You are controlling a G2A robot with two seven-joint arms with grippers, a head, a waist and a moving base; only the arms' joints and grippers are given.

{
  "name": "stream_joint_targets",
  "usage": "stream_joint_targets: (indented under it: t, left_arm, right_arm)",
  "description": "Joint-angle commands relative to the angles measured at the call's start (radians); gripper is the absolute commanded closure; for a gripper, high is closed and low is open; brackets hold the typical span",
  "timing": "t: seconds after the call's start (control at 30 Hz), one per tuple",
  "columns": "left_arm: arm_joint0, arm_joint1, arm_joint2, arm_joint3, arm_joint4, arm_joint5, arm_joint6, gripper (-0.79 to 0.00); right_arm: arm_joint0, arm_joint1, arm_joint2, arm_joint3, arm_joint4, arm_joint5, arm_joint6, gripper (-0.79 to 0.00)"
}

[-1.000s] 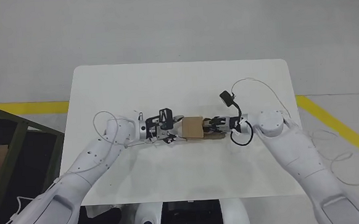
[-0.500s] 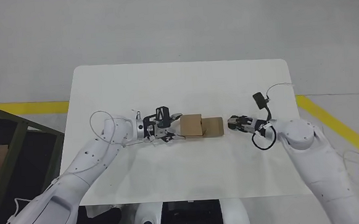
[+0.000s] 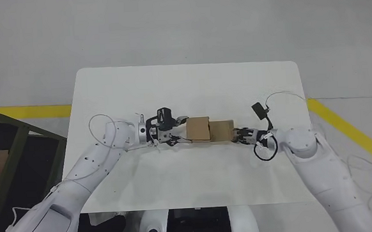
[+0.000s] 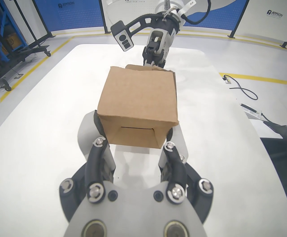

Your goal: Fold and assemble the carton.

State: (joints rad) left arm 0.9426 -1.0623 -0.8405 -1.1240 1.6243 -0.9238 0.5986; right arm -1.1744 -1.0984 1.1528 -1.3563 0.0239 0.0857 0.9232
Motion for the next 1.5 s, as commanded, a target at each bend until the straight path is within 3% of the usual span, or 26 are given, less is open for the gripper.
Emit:
stream_joint_targets:
  t: [0.0, 0.63, 0.7, 0.93, 1.23, 1.47]
  left_arm:
    - [0.002, -0.001, 0.002, -0.004, -0.001, 0.002, -0.004, -0.44]
    - [0.0, -0.011, 0.023, -0.008, 0.01, 0.052, -0.074, -0.406]
    - [0.0, -0.012, 0.024, -0.003, 0.009, 0.056, -0.08, -0.416]
    - [-0.006, -0.017, 0.032, 0.018, 0.008, 0.061, -0.098, -0.422]
    - [-0.015, -0.022, 0.036, 0.04, 0.005, 0.064, -0.106, -0.44]
    - [-0.018, -0.024, 0.037, 0.046, 0.003, 0.065, -0.106, -0.431]
  right_arm:
    - [0.022, -0.007, -0.021, 0.02, 0.014, -0.019, -0.002, 0.0]
    - [0.095, -0.026, -0.093, 0.019, 0.023, -0.034, 0.007, 0.0]
    - [0.094, -0.026, -0.09, 0.022, 0.026, -0.042, 0.009, -0.08]
    - [0.086, -0.026, -0.079, 0.037, 0.059, -0.099, 0.001, -0.175]
    - [0.083, -0.025, -0.081, 0.017, 0.039, -0.132, -0.006, -0.099]
    - [0.078, -0.022, -0.078, -0.005, 0.034, -0.144, 0.003, -0.154]
